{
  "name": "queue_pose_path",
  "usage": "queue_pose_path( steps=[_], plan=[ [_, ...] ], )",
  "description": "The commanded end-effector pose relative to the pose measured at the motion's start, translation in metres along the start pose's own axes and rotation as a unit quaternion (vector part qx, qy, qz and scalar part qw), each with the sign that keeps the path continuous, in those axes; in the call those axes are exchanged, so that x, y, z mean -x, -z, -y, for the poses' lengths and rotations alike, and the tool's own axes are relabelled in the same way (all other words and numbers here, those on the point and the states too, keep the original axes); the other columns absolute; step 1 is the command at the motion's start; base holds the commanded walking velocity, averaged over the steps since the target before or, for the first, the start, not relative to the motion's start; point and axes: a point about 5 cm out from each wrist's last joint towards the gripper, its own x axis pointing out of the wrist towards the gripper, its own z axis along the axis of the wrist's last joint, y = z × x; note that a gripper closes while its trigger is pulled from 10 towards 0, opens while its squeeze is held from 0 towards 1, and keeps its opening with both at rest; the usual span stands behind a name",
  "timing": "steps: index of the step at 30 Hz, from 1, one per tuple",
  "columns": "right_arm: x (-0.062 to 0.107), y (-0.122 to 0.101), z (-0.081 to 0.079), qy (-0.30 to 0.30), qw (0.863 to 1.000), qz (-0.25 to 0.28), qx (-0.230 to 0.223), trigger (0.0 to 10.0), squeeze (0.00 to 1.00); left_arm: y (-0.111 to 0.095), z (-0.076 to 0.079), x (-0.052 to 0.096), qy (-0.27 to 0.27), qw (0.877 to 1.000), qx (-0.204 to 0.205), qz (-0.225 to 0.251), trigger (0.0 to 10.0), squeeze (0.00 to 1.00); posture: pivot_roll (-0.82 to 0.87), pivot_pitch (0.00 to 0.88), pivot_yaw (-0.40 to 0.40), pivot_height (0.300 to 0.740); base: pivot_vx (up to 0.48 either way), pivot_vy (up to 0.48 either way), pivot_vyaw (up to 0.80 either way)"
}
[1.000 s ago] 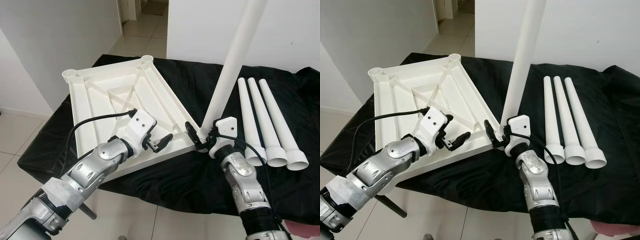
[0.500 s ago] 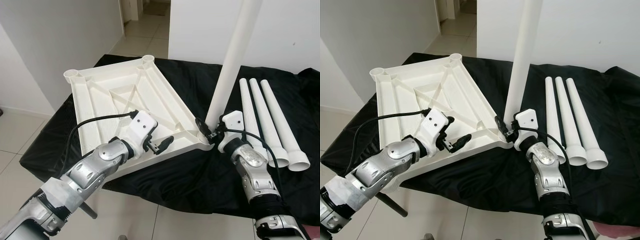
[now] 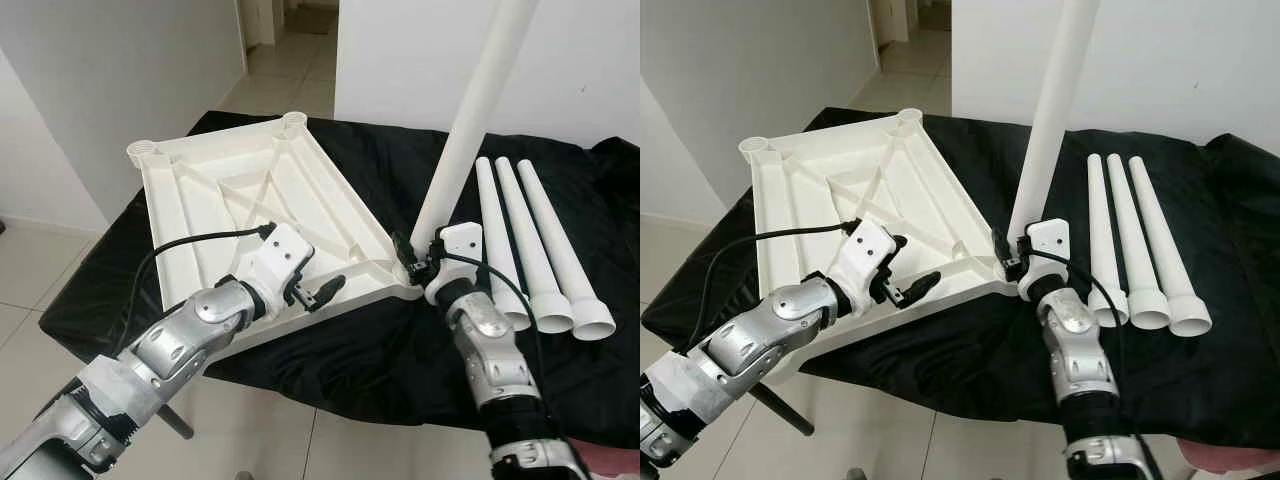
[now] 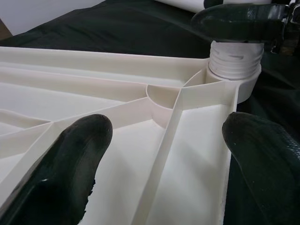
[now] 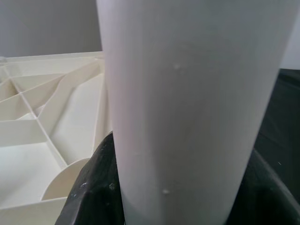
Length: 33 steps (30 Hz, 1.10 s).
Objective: Building children table
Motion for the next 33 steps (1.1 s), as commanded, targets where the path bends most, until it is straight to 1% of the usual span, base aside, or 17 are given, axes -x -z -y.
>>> queue_pose_path(
  steps=[1, 2, 4, 7, 8, 11, 12, 14, 18, 19, 20, 23, 27, 28, 29, 31, 33],
  plan=[
    [0.005, 0.01, 0.002, 0.036, 0.999, -0.027, -0.027, 10.0, 0.0, 0.002, 0.018, 0.004, 0.197, 0.98, -0.006, -0.005, 10.0, 0.0, -0.02, 0.0, 0.026, 0.74, 0.0, 0.0, 0.0],
    [0.007, 0.011, 0.0, 0.064, 0.997, -0.031, -0.037, 10.0, 0.0, 0.002, 0.017, 0.004, 0.195, 0.981, -0.006, -0.004, 10.0, 0.0, -0.03, 0.0, 0.026, 0.74, 0.0, 0.0, 0.0],
    [0.008, 0.011, -0.001, 0.078, 0.996, -0.032, -0.039, 10.0, 0.0, 0.002, 0.017, 0.003, 0.193, 0.981, -0.006, -0.004, 10.0, 0.0, -0.03, 0.0, 0.026, 0.74, 0.0, 0.0, 0.0],
    [0.01, 0.016, -0.004, 0.149, 0.986, -0.056, -0.057, 10.0, 0.0, 0.003, 0.017, 0.003, 0.19, 0.982, -0.007, -0.004, 10.0, 0.0, -0.03, 0.0, 0.024, 0.74, 0.0, 0.0, 0.0],
    [0.01, 0.016, -0.004, 0.149, 0.986, -0.056, -0.057, 10.0, 0.0, 0.003, 0.017, 0.003, 0.19, 0.982, -0.007, -0.004, 10.0, 0.0, -0.03, 0.0, 0.024, 0.74, 0.0, 0.0, 0.0],
    [0.011, 0.015, -0.008, 0.177, 0.98, -0.059, -0.063, 10.0, 0.0, 0.002, 0.016, 0.002, 0.188, 0.982, -0.007, -0.003, 10.0, 0.0, -0.03, 0.0, 0.018, 0.74, 0.0, 0.0, 0.0],
    [0.012, 0.015, -0.015, 0.196, 0.977, -0.06, -0.059, 10.0, 0.0, 0.002, 0.016, 0.002, 0.185, 0.983, -0.006, -0.001, 10.0, 0.0, -0.03, 0.0, 0.01, 0.74, 0.0, 0.0, 0.0],
    [0.011, 0.014, -0.022, 0.188, 0.979, -0.06, -0.052, 10.0, 0.0, 0.001, 0.014, 0.001, 0.173, 0.985, -0.008, 0.005, 10.0, 0.0, -0.03, 0.0, 0.013, 0.74, 0.0, 0.0, 0.0],
    [0.01, 0.009, -0.023, 0.178, 0.981, -0.044, -0.06, 10.0, 0.0, 0.0, 0.01, -0.002, 0.148, 0.989, -0.008, 0.015, 10.0, 0.0, -0.04, 0.0, 0.021, 0.74, 0.0, 0.0, 0.0],
    [0.011, 0.008, -0.021, 0.178, 0.982, -0.038, -0.058, 10.0, 0.82, -0.001, 0.01, -0.003, 0.146, 0.989, -0.007, 0.016, 10.0, 0.0, -0.04, 0.0, 0.021, 0.74, 0.0, 0.0, 0.0],
    [0.013, 0.006, -0.019, 0.178, 0.982, -0.03, -0.058, 10.0, 1.0, -0.002, 0.009, -0.003, 0.146, 0.989, -0.006, 0.017, 10.0, 0.0, -0.04, 0.0, 0.022, 0.74, 0.0, 0.0, 0.0],
    [0.016, 0.003, -0.017, 0.177, 0.982, -0.016, -0.061, 10.0, 1.0, -0.003, 0.008, -0.003, 0.141, 0.99, -0.011, 0.019, 10.0, 0.0, -0.04, 0.0, 0.026, 0.74, 0.0, 0.0, 0.0],
    [0.022, 0.001, -0.018, 0.171, 0.984, -0.004, -0.05, 10.0, 1.0, 0.001, 0.001, -0.003, 0.125, 0.992, -0.021, 0.007, 10.0, 0.0, -0.04, 0.0, 0.029, 0.74, 0.0, 0.0, 0.0],
    [0.026, 0.001, -0.019, 0.16, 0.985, 0.006, -0.06, 10.0, 0.97, 0.006, -0.002, -0.003, 0.118, 0.992, -0.036, -0.01, 10.0, 0.0, -0.04, 0.0, 0.032, 0.74, 0.0, 0.0, 0.0],
    [0.028, 0.001, -0.019, 0.154, 0.986, 0.01, -0.067, 10.0, 0.0, 0.009, -0.003, -0.003, 0.116, 0.992, -0.039, -0.02, 10.0, 0.0, -0.03, 0.0, 0.037, 0.74, 0.0, 0.0, 0.0],
    [0.03, 0.001, -0.02, 0.15, 0.986, 0.012, -0.071, 10.0, 0.0, 0.012, -0.004, -0.003, 0.113, 0.992, -0.042, -0.028, 10.0, 0.0, -0.03, 0.0, 0.037, 0.74, 0.0, 0.0, 0.0],
    [0.032, 0.001, -0.019, 0.148, 0.986, 0.016, -0.072, 10.0, 0.0, 0.018, -0.008, -0.003, 0.102, 0.992, -0.048, -0.05, 10.0, 0.0, -0.03, 0.0, 0.039, 0.74, 0.0, 0.0, 0.0]
  ],
)
